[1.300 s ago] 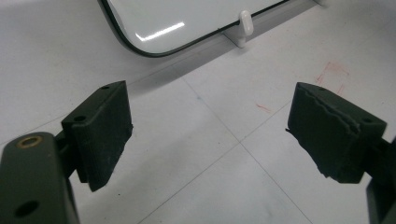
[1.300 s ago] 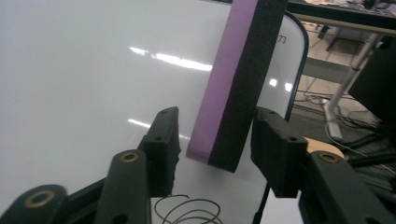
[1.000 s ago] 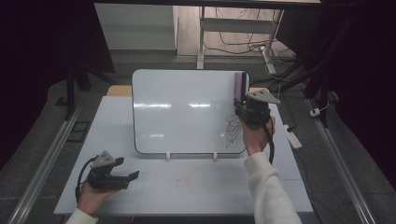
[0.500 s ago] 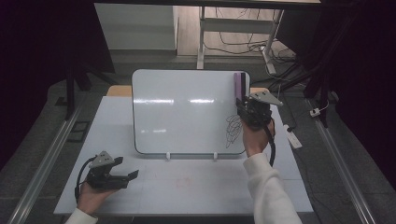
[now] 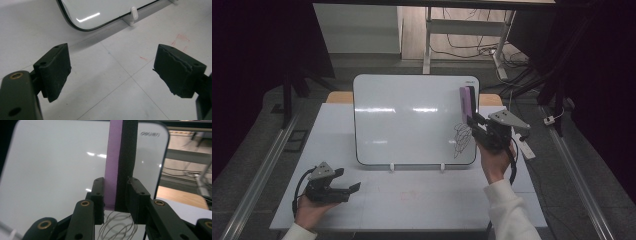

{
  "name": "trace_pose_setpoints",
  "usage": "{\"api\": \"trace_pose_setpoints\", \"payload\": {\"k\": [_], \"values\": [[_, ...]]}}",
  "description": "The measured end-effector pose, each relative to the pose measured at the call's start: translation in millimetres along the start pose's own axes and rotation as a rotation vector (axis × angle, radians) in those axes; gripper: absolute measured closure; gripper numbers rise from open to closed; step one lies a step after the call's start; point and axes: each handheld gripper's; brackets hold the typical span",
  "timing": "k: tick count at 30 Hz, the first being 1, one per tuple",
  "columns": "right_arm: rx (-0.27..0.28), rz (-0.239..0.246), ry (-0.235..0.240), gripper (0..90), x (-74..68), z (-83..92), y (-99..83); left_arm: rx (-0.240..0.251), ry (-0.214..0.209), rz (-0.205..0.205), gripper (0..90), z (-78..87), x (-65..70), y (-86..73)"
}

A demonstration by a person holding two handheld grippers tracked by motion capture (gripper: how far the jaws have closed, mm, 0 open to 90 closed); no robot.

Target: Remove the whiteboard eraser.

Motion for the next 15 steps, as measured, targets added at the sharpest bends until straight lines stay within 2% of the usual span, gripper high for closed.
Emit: {"api": "trace_pose_setpoints", "payload": {"k": [3, 5, 9, 10, 13, 15], "values": [[-0.011, 0.017, 0.066, 68.5, 2.7, 9.7, -10.5, 0.0, 0.002, 0.0, 14.8, 0.2, -0.3, 0.2], [-0.02, 0.025, 0.076, 68.5, 3.1, 12.9, -14.4, 0.002, -0.001, -0.002, 15.0, 0.6, -0.4, 0.3], [-0.066, 0.074, 0.139, 68.5, 3.6, 24.2, -33.5, 0.005, -0.009, -0.008, 15.7, 0.3, 0.5, 1.2], [-0.066, 0.074, 0.139, 68.5, 3.6, 24.2, -33.5, 0.005, -0.012, -0.011, 15.7, 0.1, 1.0, 1.8], [-0.099, 0.094, 0.186, 68.4, 1.3, 27.3, -46.4, 0.01, -0.022, -0.025, 16.4, -0.4, 2.7, 4.1], [-0.108, 0.1, 0.194, 68.4, 0.3, 27.5, -49.5, 0.014, -0.033, -0.036, 16.6, -0.4, 3.7, 6.7]]}}
Point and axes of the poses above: each handheld gripper's, and its own axes: z roughly backward along the jaws, y roughly out of its top, x roughly to its right
